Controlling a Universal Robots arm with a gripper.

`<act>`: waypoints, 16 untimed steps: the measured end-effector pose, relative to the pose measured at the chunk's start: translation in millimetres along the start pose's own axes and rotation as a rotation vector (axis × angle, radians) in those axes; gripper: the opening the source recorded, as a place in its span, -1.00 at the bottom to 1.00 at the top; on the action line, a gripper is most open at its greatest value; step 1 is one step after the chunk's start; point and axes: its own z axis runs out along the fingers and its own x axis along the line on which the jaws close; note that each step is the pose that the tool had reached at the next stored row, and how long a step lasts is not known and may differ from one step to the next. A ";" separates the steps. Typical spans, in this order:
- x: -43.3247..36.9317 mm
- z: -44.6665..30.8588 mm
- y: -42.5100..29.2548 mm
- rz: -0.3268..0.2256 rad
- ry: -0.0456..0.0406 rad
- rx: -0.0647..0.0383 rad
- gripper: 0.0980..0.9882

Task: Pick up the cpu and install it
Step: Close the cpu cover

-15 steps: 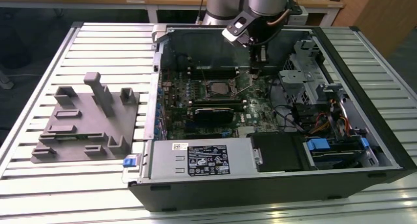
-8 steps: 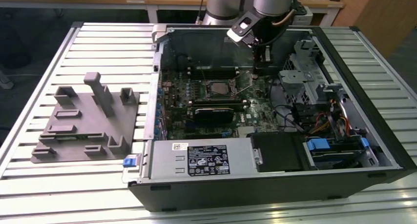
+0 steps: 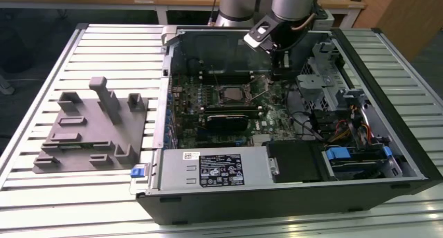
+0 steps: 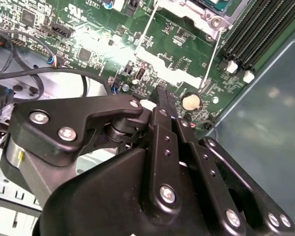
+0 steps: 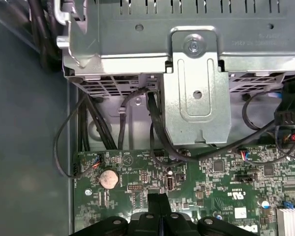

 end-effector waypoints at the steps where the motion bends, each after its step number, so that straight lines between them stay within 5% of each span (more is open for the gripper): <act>1: 0.1 1.6 0.3 0.000 -0.0001 0.000 -0.98; 9: 0.4 14.1 1.3 0.000 0.0000 0.000 -0.98; 16: 0.4 15.3 1.4 0.000 -0.0001 0.000 -0.98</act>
